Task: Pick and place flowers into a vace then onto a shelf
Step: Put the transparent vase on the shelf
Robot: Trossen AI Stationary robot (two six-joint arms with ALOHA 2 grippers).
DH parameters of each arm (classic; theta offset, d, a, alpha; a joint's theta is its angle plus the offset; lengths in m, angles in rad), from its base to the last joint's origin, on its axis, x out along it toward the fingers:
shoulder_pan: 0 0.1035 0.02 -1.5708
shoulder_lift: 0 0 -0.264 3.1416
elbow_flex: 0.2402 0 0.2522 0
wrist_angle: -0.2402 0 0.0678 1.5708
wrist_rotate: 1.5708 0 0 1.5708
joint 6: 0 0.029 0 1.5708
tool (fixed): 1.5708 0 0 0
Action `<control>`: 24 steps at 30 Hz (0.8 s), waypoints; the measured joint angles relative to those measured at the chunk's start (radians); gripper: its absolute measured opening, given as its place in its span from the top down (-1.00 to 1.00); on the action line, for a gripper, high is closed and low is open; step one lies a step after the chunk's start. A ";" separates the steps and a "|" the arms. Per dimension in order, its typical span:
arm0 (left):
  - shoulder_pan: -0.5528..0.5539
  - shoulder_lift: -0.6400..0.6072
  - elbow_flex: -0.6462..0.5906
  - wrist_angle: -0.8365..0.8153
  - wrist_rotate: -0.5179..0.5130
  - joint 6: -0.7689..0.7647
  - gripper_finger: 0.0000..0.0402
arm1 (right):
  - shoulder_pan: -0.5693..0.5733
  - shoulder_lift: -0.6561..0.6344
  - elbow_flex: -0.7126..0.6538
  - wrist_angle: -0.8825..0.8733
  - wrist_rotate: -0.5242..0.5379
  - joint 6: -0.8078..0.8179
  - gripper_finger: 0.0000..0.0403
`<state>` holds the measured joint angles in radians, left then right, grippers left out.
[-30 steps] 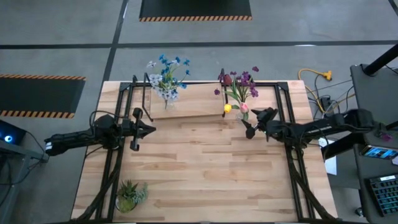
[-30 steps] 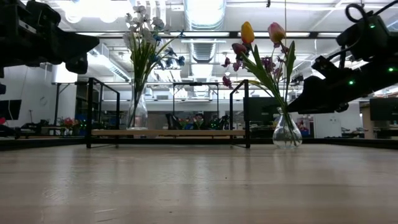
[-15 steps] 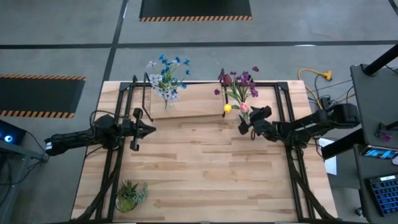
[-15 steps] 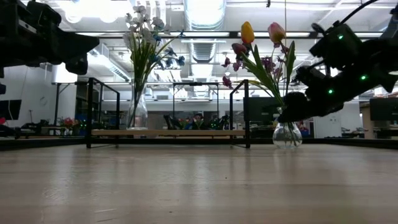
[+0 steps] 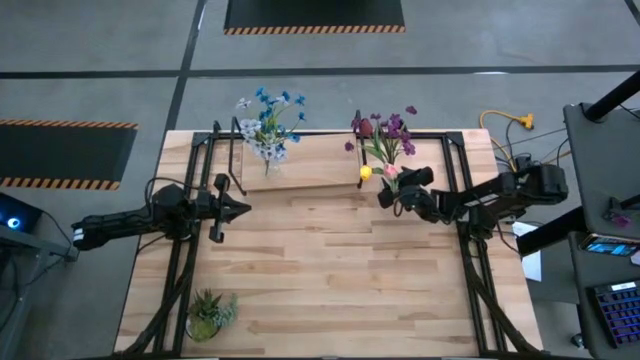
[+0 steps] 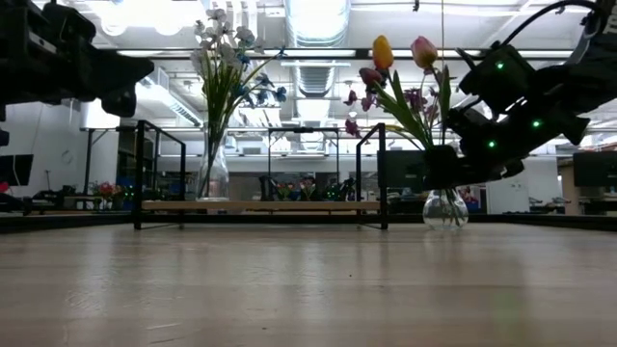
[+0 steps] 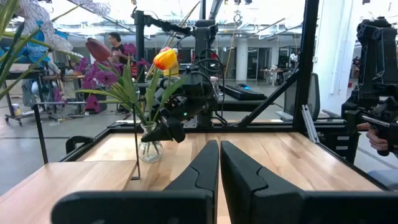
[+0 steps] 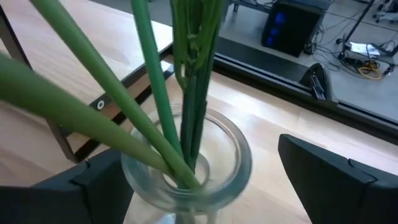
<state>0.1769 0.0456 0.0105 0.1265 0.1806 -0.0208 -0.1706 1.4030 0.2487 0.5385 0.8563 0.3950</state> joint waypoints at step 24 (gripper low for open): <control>0.000 0.001 0.000 -0.031 0.000 -0.006 1.00 | 0.000 0.012 0.009 0.000 0.011 0.005 0.29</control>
<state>0.1768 0.0463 0.0105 0.0953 0.1806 -0.0264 -0.1711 1.4147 0.2581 0.5385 0.8671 0.4004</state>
